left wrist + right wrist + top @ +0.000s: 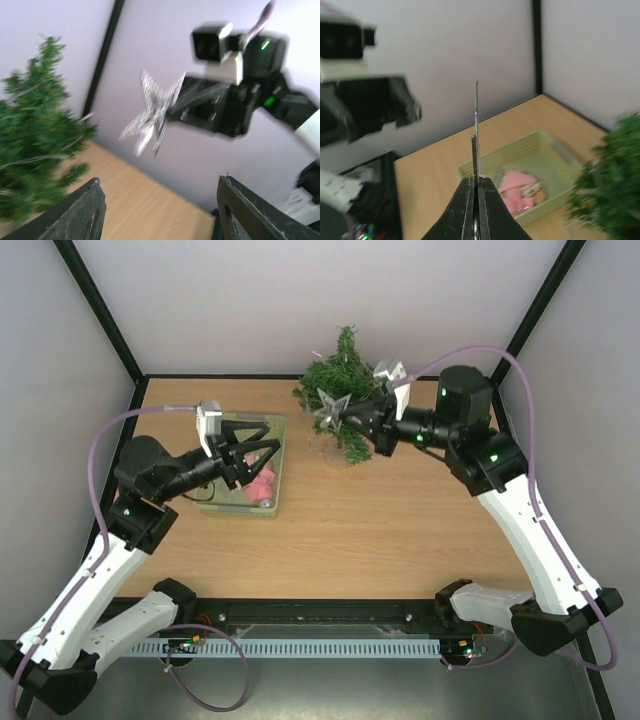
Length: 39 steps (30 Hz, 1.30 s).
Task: Decorate the small christmas tree
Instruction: Place the decoration item on the Christmas tree.
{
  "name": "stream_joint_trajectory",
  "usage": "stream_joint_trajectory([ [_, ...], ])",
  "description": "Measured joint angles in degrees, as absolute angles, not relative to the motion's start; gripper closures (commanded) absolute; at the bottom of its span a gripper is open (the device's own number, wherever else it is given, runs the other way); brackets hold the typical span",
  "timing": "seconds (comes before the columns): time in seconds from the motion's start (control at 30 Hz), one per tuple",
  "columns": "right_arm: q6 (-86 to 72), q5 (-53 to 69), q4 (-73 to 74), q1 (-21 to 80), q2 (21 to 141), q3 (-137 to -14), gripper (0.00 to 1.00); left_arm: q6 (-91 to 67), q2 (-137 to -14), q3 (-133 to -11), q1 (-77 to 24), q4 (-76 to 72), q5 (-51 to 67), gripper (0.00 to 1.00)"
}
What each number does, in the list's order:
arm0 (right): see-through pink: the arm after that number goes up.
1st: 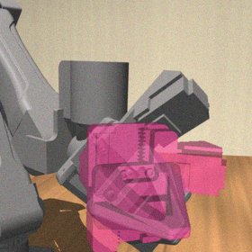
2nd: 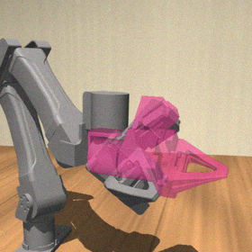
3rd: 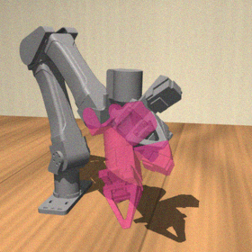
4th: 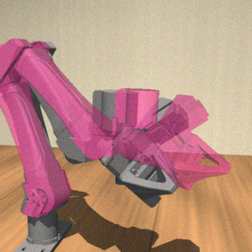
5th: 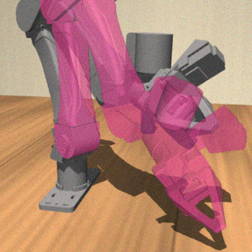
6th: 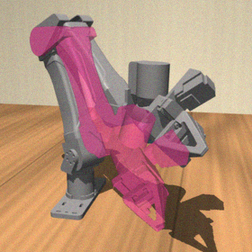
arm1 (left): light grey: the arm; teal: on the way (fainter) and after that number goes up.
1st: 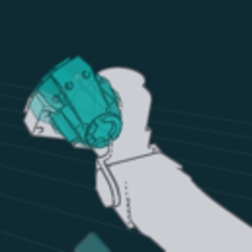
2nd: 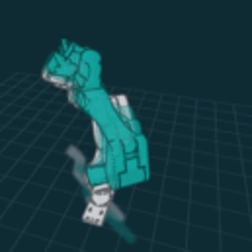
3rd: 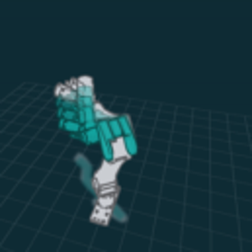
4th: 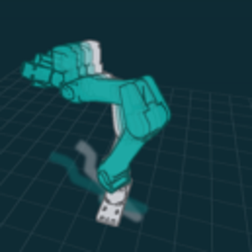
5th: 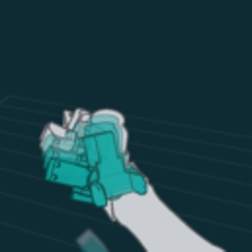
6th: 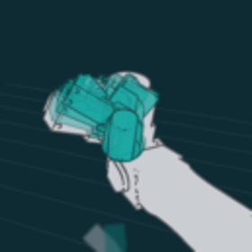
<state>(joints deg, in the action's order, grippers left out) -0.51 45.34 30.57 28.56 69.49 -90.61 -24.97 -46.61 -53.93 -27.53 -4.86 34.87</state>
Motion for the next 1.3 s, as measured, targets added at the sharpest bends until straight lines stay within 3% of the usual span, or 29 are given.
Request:
stream_joint_trajectory([
  [0.17,-4.8,54.8,24.0,29.1,65.7,-79.9,0.98,-32.9,-52.2,-56.4,-27.3,-14.2,42.7,0.49],
  [0.57,-10.9,63.3,14.9,31.1,64.7,-76.1,0.98,-43.3,-60.6,-55.3,-27.4,-28.1,55.0,0.57],
  [0.83,-12.6,64.6,13.1,32.4,66.1,-76.0,0.98,-44.9,-63.2,-55.4,-28.0,-31.2,58.2,0.97],
  [0.9,-12.9,64.2,13.2,32.4,66.7,-76.0,0.94,-45.3,-63.3,-55.3,-28.1,-32.3,58.8,0.97],
  [0.97,-14.2,63.6,12.3,32.4,66.7,-75.8,0.83,-45.8,-63.3,-55.3,-28.1,-33.9,58.9,0.98],
  [1.1,-22.2,59.9,1.5,32.6,64.3,-69.7,0.72,-48.4,-62.6,-53.5,-28.1,-38.3,56.9,0.98],
  [1.3,-42.3,54.7,-22.3,33.0,62.5,-56.9,0.74,-54.3,-61.5,-47.8,-28.3,-47.5,51.5,0.97],
])
